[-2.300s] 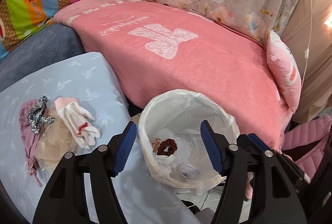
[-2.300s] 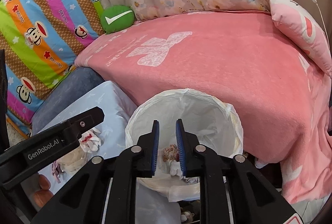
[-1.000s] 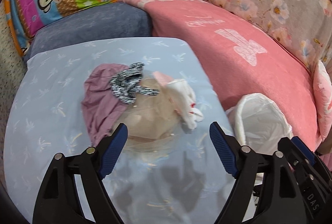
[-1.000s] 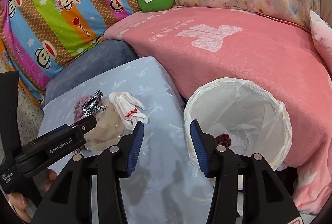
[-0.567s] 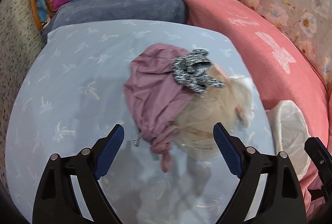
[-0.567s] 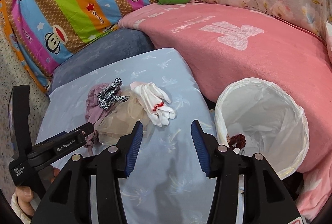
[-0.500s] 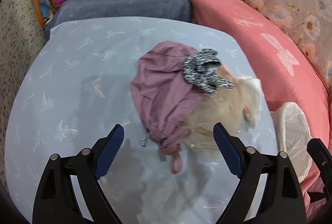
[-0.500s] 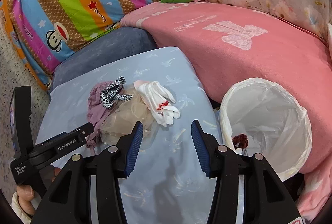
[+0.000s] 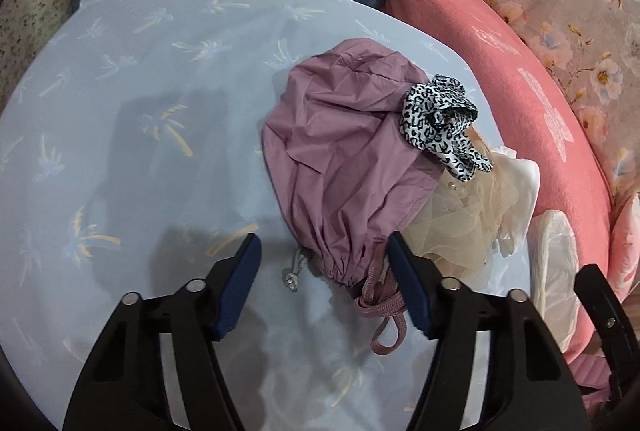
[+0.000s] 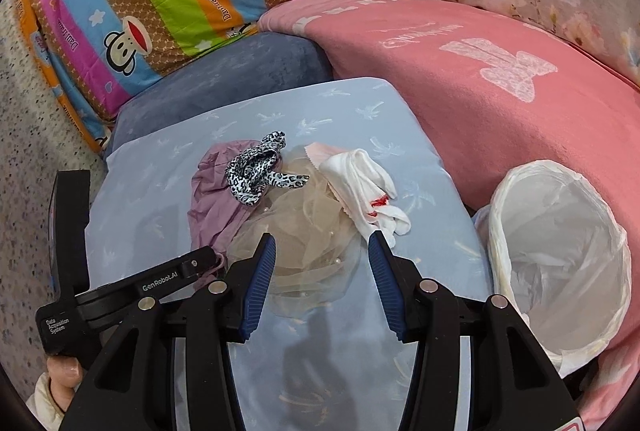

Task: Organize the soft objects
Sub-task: 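Grasp the pink drawstring bag with the left tool while the right tool grasps the leopard scrunchie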

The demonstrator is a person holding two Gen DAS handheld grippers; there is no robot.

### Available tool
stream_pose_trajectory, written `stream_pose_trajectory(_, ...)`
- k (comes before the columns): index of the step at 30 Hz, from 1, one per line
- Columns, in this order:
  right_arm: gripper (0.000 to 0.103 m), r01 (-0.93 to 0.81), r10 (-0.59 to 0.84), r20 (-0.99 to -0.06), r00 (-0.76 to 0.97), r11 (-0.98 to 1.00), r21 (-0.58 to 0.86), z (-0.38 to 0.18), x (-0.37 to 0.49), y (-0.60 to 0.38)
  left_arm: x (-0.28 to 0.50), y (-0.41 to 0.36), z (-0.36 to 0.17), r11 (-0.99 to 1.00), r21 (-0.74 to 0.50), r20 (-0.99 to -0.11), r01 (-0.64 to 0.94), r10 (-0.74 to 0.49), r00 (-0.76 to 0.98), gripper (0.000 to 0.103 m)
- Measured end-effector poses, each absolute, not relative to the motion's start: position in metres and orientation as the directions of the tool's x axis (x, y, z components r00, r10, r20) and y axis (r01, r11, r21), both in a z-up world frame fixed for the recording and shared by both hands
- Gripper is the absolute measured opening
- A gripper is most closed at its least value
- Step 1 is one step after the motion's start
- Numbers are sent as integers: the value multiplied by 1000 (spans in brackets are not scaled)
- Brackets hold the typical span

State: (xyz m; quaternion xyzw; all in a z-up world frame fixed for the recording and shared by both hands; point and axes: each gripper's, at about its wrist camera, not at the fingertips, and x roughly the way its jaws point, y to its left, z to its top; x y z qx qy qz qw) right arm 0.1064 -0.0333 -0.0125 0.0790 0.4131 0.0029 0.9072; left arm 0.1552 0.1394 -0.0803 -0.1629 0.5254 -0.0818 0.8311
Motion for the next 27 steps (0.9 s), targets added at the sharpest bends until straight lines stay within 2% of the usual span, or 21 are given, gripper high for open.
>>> stream_pose_trajectory(1,48,56,74,-749,658,988,146,-13,109,-31,156,138,-80,931,-364,-844,-26,-318,432,51)
stream_pose_trajectory(2,48,51,78,-750,657,988,147,-13,112,-28,157,137,-80,929,-369,-842,-21,-324,430,40)
stream_pose_trajectory(4,48,39,90,-749,656,988,152,-13,118,-23,159,137,-79,922,-386,-835,-11,-344,428,29)
stream_pose_trajectory(8,48,13,110,-747,655,987,157,-16,131,-14,158,145,-71,919,-395,-821,-14,-346,455,14)
stream_pose_trajectory(20,46,-21,219,-776,592,966,257,-48,187,15,163,163,-63,926,-374,-817,-44,-307,487,9)
stream_pose_trajectory(23,33,-24,229,-797,560,965,260,-61,196,21,163,161,-63,931,-363,-821,-39,-299,487,9)
stream_pose_trajectory(25,12,-29,242,-810,535,963,268,-68,199,24,163,160,-62,932,-360,-821,-33,-300,487,9)
stream_pose_trajectory(27,3,-31,241,-812,531,963,266,-71,195,23,161,160,-61,935,-355,-820,-29,-296,489,8)
